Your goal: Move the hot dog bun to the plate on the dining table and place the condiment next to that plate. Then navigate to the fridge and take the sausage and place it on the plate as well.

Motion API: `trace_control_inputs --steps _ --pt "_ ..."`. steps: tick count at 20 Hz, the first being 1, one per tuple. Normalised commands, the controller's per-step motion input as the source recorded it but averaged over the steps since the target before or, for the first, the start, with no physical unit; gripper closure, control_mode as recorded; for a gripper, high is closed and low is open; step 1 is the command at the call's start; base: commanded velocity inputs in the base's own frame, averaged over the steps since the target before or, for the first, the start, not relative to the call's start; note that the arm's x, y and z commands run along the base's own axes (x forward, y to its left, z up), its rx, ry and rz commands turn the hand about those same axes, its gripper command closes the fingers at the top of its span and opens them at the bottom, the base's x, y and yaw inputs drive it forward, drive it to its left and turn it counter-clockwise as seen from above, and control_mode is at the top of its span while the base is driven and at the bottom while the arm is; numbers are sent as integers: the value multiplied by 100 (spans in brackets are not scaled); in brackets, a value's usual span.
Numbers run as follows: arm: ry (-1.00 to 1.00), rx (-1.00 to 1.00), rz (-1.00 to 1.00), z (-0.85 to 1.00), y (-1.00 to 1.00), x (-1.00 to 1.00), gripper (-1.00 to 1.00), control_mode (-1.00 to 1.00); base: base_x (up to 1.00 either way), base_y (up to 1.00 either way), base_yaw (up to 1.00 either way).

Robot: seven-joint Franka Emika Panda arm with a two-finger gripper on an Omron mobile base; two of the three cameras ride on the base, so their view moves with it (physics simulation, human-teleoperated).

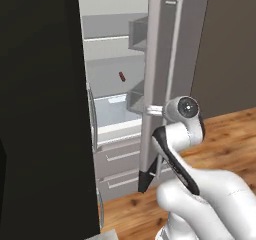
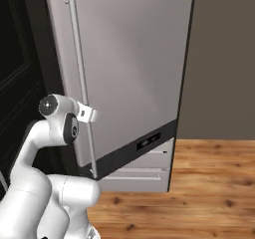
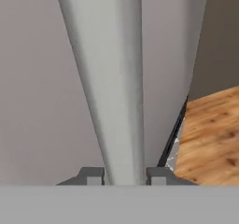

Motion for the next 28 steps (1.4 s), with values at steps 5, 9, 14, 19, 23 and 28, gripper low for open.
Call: trace_control_inputs --steps 5,9,14,19,23,28 --pt "0 2 1 7 -87 -99 -100 -100 0 0 0" --pt "-1 0 1 26 3 -100 -100 -100 0 0 0" --pt "-6 -2 0 34 78 -100 -100 -100 0 0 0" --pt "0 -8 0 23 100 -78 -100 -100 0 0 0" --pt "8 -6 0 1 29 44 -100 -100 0 0 0" --pt "15 0 0 -5 -43 93 -100 -100 0 0 0"
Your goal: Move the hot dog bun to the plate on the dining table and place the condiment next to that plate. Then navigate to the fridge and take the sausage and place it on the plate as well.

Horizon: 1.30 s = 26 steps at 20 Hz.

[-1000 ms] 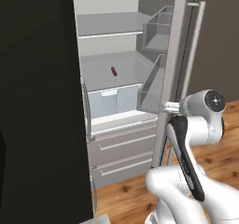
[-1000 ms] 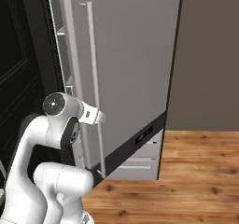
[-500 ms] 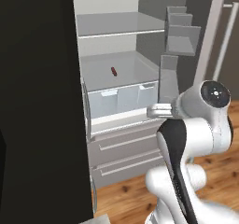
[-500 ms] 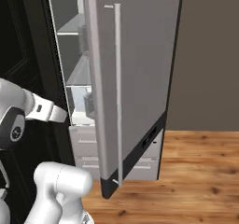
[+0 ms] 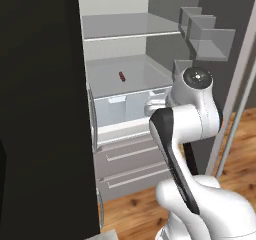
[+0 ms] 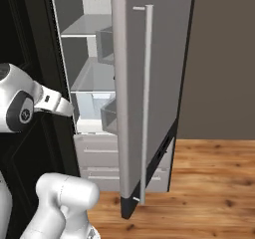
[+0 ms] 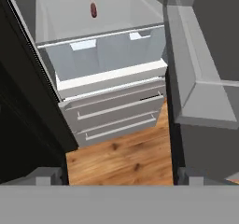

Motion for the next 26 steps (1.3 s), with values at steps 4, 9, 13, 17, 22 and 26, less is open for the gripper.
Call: trace_control_inputs --steps 4,9,13,17,22,26 --pt "17 0 0 -24 -51 96 -100 -100 0 0 0" --pt "13 0 0 -37 -34 100 -100 -100 0 0 0" --pt "10 -1 0 -40 -13 89 -100 -100 0 0 0" --pt "8 -14 -6 -44 -38 75 -100 -100 0 0 0" --pt "7 -27 -14 -36 -63 51 -100 -100 0 0 0" --pt "9 -27 -15 -36 -76 40 -100 -100 0 0 0"
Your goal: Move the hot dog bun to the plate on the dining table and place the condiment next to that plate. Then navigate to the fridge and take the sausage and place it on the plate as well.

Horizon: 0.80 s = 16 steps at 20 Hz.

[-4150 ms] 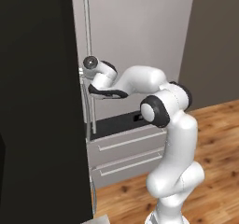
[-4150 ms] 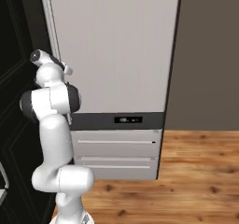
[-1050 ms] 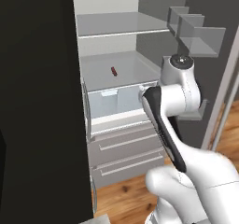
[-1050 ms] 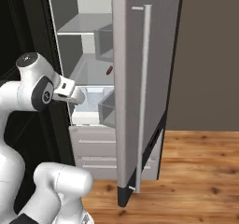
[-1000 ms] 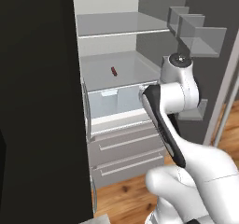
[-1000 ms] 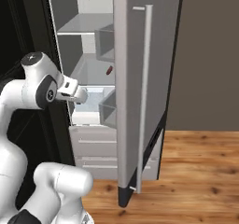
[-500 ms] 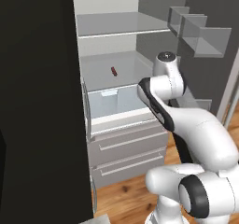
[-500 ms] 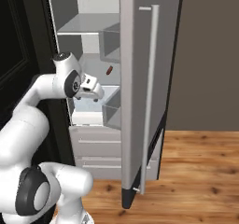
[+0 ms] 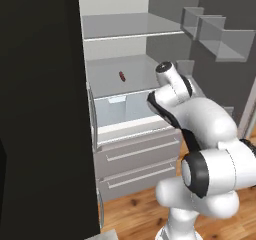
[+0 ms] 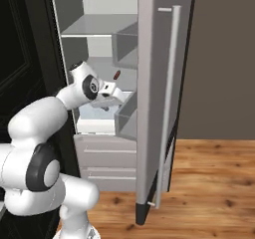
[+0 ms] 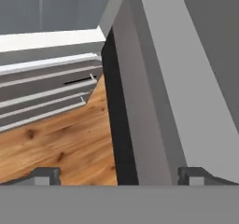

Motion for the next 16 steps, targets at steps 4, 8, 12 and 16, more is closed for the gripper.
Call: trace_control_inputs --steps 4,8,12,16 --pt "10 -26 -15 -31 -96 26 -100 -100 0 0 0" --pt "7 -22 -14 -14 -100 1 -100 -100 0 0 0" --pt "1 -14 -7 0 -100 0 -100 -100 0 0 0" --pt "-1 3 0 19 -92 -12 -100 -100 0 0 0"
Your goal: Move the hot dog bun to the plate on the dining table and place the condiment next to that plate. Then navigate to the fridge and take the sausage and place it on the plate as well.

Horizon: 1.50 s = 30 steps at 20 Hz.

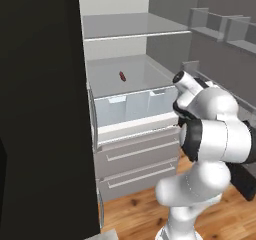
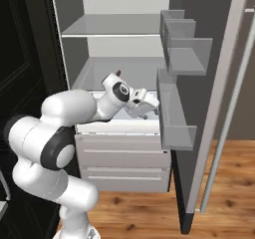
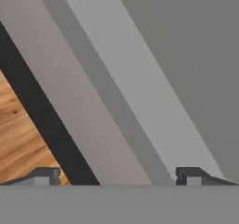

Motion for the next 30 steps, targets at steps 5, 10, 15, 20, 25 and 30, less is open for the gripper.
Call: trace_control_inputs --steps 5,10,15,20,25,30 --pt "-1 15 20 11 64 -91 -100 -100 0 0 0" --pt "0 20 22 48 100 -75 -100 -100 0 0 0" --pt "0 24 17 74 91 -35 -100 -100 0 0 0" --pt "4 21 13 48 93 -47 -100 -100 0 0 0" --pt "3 21 9 3 73 -85 -100 -100 0 0 0" --pt "1 1 1 -15 8 -42 -100 100 0 0 0"
